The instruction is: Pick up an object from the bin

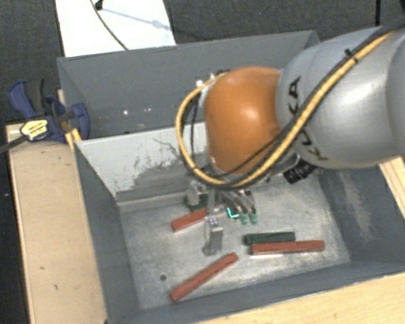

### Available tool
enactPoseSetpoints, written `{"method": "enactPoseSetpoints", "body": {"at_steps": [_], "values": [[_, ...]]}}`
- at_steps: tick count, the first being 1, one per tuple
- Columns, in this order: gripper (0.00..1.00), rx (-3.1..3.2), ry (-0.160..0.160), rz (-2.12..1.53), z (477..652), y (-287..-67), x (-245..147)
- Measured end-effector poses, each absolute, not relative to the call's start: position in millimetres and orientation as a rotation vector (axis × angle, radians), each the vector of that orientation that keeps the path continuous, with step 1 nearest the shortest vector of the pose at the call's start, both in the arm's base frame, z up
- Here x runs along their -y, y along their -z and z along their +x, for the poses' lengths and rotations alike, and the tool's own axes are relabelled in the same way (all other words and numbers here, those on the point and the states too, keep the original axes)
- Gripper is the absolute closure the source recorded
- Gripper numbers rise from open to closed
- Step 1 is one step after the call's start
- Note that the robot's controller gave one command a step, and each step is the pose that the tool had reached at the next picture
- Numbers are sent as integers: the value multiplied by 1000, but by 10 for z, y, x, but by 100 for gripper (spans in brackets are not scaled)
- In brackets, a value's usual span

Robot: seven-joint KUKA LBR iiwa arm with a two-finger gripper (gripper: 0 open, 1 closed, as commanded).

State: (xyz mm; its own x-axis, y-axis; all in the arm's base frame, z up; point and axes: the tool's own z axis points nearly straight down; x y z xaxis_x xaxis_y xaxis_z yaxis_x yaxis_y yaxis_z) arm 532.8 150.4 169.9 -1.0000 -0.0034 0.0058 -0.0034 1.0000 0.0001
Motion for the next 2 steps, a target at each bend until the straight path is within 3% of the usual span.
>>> {"method": "enactPoseSetpoints", "body": {"at_steps": [1, 2], "values": [[100, 3144, 2, -7, 5349, -1741, -1497], [0, 3144, 2, -7, 5349, -1741, -1496]]}}
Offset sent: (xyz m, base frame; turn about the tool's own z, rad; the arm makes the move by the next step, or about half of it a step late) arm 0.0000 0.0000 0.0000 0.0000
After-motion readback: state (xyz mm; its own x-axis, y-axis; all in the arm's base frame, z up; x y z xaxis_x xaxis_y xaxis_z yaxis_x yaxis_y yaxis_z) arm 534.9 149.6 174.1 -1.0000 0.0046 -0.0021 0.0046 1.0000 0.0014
